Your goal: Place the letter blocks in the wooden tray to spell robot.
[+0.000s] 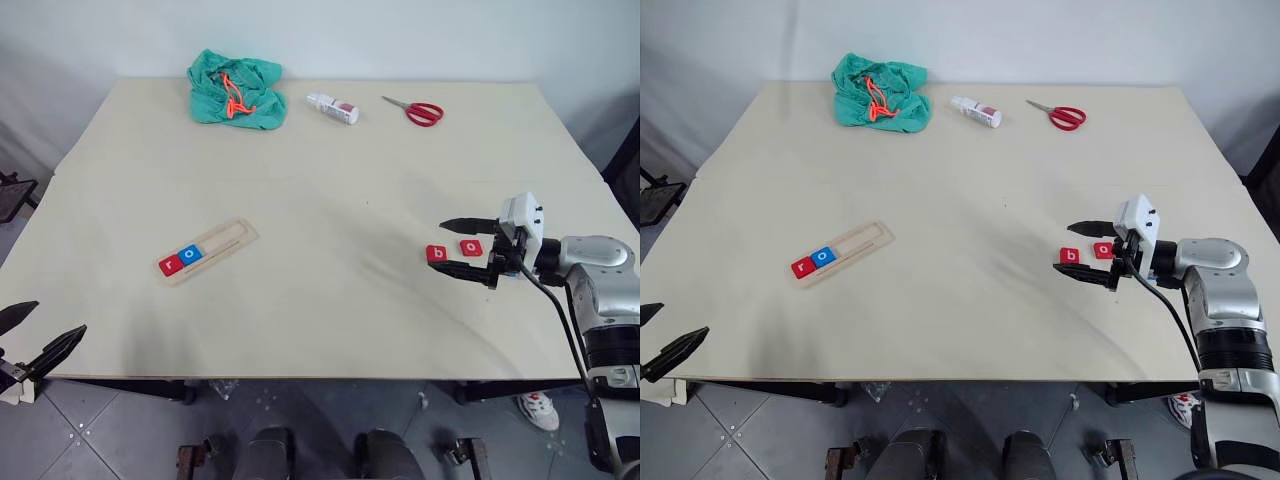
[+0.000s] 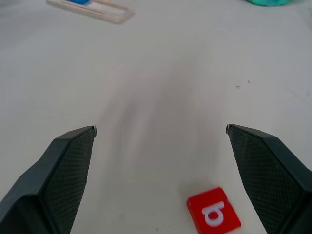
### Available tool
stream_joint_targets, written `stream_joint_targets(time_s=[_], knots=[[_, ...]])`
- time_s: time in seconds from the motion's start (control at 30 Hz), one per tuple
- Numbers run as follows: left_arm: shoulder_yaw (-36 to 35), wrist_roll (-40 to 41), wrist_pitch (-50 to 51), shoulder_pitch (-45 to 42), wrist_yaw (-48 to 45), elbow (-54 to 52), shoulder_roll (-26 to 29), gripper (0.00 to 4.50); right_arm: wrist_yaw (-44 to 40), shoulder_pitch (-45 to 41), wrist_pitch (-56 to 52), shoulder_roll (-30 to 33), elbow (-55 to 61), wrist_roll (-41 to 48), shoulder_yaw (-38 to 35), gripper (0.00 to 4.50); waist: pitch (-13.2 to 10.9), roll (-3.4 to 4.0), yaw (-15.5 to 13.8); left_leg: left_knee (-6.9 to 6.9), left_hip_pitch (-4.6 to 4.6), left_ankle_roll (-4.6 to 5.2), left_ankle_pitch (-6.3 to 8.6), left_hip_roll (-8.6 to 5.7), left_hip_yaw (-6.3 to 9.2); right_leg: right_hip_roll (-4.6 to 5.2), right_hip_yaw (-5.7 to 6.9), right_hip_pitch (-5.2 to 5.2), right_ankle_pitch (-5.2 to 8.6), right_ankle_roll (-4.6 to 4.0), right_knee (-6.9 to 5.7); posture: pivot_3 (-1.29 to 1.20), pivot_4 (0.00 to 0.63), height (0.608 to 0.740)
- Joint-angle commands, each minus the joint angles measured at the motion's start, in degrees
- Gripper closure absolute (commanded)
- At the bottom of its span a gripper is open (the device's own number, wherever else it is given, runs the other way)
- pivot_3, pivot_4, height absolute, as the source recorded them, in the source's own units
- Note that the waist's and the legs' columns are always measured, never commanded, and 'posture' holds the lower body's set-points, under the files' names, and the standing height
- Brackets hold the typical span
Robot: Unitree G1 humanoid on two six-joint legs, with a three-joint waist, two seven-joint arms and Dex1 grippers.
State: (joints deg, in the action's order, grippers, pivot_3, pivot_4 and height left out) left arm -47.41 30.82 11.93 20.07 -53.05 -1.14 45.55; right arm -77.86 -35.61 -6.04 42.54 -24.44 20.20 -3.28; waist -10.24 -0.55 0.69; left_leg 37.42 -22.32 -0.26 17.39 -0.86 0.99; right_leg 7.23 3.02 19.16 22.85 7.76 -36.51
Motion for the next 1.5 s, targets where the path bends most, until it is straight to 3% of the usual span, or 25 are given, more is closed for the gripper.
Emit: stream_joint_targets(time_s=[0.03,0.3,0.37,0.43,0.77,1.1,1.5], knots=[[3.0,-0.4,-0.4,-3.8,-1.3,2.1,2.2,0.0,-2.6,-0.3,0.7,0.0,2.1,0.2,1.1,0.04,0.0,0.0,-0.2,0.0,0.0,0.0,0.0,0.0,0.0,0.0,0.04,0.0,0.0,0.0,-0.01,0.0,0.15,0.74],[16.0,-5.7,-3.6,-21.3,-5.1,16.3,6.4,0.0,-0.6,2.2,-1.8,-0.7,9.7,2.1,0.6,0.04,0.0,0.02,-0.3,0.0,-0.01,0.03,-0.01,-0.1,-0.02,-0.18,0.29,0.07,0.0,0.0,-0.34,0.0,0.15,0.74],[23.4,-10.6,-6.7,-32.4,-6.9,26.7,7.1,0.0,2.0,5.2,-3.0,-1.0,14.0,3.2,-1.0,0.04,0.0,0.02,-0.6,-0.02,-0.01,0.03,0.0,-0.11,-0.03,-0.16,0.44,0.13,0.0,0.0,-0.41,0.0,0.15,0.74],[28.1,-12.8,-8.3,-38.0,-10.7,31.8,7.2,0.0,3.4,7.8,-4.1,-0.6,17.3,4.0,-2.1,0.04,0.0,0.02,-0.9,0.1,-0.06,0.01,-0.02,-0.12,0.05,-0.19,0.74,0.13,0.0,0.0,-0.59,0.0,0.15,0.74],[38.5,-21.3,-17.6,-56.7,-13.3,54.7,4.2,0.0,8.5,18.4,-8.5,2.7,28.0,6.3,-7.5,0.04,0.0,-0.06,0.0,0.26,-0.06,0.2,0.07,-0.33,-0.15,0.3,1.51,0.33,-0.01,0.02,-1.01,0.0,0.15,0.74],[43.6,-27.5,-23.6,-62.5,-13.5,65.4,2.6,0.0,10.7,22.1,-9.7,4.5,31.2,6.8,-10.5,0.04,0.0,-0.05,-0.5,0.42,-0.04,0.21,0.08,-0.37,-0.13,0.36,1.53,0.26,-0.01,0.02,-1.13,0.0,0.15,0.74],[44.6,-27.6,-23.3,-61.6,-17.0,65.8,3.0,0.0,11.2,21.0,-9.0,5.2,30.2,6.7,-10.1,0.04,0.0,0.02,-0.5,0.45,0.06,0.21,0.08,-0.37,-0.14,0.37,1.5,0.2,-0.01,0.02,-1.21,0.0,0.15,0.74]])
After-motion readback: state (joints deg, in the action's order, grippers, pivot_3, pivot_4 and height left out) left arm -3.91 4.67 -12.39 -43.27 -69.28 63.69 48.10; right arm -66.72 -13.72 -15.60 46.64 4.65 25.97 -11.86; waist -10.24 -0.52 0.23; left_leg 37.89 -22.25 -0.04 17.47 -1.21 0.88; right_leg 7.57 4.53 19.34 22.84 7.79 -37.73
